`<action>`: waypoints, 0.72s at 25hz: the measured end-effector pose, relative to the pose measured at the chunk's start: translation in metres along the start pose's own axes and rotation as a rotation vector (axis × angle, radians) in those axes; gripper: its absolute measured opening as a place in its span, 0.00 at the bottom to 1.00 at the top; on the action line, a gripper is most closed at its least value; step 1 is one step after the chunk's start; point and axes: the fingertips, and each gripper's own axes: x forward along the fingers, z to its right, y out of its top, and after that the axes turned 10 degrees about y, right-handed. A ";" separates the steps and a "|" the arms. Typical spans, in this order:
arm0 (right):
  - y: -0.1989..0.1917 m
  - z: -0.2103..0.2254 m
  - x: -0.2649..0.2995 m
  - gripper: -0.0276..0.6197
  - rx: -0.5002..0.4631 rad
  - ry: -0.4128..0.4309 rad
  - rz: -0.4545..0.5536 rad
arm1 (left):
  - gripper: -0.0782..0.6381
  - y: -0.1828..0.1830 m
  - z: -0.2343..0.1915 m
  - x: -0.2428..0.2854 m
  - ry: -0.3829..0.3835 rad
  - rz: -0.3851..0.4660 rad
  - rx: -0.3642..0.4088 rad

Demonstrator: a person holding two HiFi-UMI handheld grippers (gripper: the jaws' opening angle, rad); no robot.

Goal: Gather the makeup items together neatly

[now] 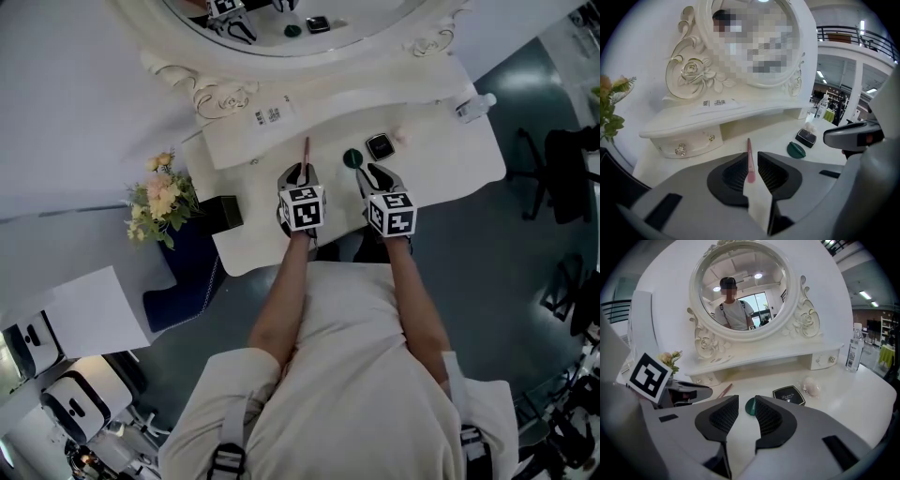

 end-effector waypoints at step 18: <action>-0.029 0.013 -0.035 0.26 -0.027 -0.100 -0.058 | 0.23 -0.013 0.002 0.050 0.003 -0.071 0.032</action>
